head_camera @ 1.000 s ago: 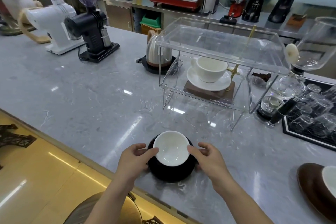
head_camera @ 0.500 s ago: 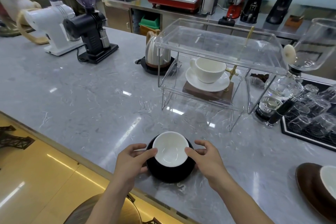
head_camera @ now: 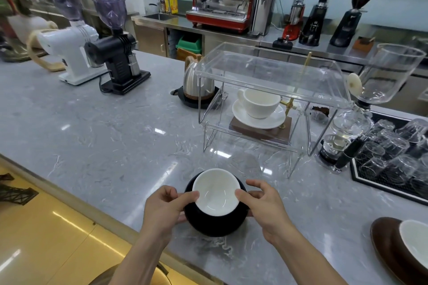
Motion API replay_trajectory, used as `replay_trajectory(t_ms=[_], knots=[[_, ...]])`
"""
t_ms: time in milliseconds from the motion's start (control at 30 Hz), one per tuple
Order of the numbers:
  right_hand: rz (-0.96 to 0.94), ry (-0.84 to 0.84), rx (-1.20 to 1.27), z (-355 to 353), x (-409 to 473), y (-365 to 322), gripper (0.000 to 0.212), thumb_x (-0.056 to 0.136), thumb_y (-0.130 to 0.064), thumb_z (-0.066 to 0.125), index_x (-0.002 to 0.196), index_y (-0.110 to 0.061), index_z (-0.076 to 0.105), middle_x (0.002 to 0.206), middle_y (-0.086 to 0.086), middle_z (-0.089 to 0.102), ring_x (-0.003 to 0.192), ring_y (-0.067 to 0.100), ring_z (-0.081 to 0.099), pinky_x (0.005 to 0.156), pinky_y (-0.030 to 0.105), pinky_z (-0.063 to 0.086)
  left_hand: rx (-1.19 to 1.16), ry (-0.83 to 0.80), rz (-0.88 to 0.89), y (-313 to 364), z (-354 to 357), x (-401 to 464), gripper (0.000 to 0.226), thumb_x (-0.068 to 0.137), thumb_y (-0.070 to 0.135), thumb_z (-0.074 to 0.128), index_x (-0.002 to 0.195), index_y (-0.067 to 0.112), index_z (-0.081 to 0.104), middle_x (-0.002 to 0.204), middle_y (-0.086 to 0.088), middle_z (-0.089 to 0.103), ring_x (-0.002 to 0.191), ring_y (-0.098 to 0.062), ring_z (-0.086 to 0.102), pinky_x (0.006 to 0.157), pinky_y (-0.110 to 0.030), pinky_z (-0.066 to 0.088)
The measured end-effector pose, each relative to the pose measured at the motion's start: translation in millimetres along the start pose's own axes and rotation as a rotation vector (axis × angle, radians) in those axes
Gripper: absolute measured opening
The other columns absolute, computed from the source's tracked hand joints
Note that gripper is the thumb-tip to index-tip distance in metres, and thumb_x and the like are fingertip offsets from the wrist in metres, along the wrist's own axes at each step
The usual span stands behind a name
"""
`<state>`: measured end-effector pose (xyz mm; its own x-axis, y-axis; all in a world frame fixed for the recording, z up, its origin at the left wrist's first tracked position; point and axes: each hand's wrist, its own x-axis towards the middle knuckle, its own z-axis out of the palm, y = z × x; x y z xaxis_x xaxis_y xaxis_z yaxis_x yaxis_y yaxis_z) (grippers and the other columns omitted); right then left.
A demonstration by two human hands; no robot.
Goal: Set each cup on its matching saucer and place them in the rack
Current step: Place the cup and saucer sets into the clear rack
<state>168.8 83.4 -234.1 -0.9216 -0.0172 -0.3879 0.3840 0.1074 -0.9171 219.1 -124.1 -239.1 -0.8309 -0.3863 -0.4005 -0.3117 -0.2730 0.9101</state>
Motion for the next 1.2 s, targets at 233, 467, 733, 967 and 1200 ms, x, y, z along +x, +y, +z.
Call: replay_trajectory(t_ms=[233,467,733,967,1200], knots=[[-0.172,-0.014,0.066,-0.8,-6.6,-45.2,0.032,0.081,-0.013,0.077,0.107,-0.02,0.059,0.105,0.015,0.069,0.091,0.028,0.069,0.073,0.037,0.055,-0.044,-0.006,0.168,48.4,7.2,-9.3,0.055,0.071,-0.008,0.081,0.065,0.017,0.033,0.055,-0.002,0.063,0.061,-0.025,0.064,0.058,-0.039,0.06],[-0.324,-0.021,0.099,4.0,-19.3,-98.9,0.034,0.081,-0.013,0.077,0.11,-0.018,0.061,0.103,0.012,0.068,0.087,0.025,0.069,0.07,0.033,0.054,-0.075,0.002,0.341,100.6,9.6,-21.2,0.054,0.071,-0.007,0.081,0.063,0.017,0.034,0.067,-0.011,0.067,0.067,-0.028,0.067,0.058,-0.038,0.061],[-0.472,-0.047,0.087,8.4,-36.2,-159.7,0.029,0.082,-0.016,0.076,0.106,-0.022,0.061,0.107,0.007,0.068,0.095,0.025,0.07,0.082,0.037,0.059,-0.139,-0.022,0.494,155.1,9.5,-31.5,0.053,0.072,-0.007,0.08,0.065,0.018,0.033,0.065,-0.008,0.072,0.06,-0.022,0.071,0.052,-0.031,0.059],[-0.58,-0.035,0.079,-4.0,-39.4,-215.5,0.026,0.085,-0.016,0.074,0.106,-0.021,0.059,0.104,0.007,0.07,0.086,0.021,0.071,0.064,0.028,0.054,-0.169,-0.061,0.609,205.3,28.2,-31.3,0.053,0.073,-0.007,0.079,0.067,0.018,0.033,0.054,0.001,0.066,0.056,-0.018,0.069,0.051,-0.03,0.059],[-0.601,0.024,0.067,-19.7,-20.6,-267.4,0.035,0.081,-0.018,0.078,0.109,-0.015,0.059,0.102,0.014,0.07,0.094,0.028,0.07,0.089,0.048,0.057,-0.132,-0.104,0.642,257.6,61.8,-14.1,0.051,0.071,-0.001,0.084,0.067,0.019,0.037,0.051,0.005,0.058,0.057,-0.017,0.069,0.051,-0.032,0.06]])
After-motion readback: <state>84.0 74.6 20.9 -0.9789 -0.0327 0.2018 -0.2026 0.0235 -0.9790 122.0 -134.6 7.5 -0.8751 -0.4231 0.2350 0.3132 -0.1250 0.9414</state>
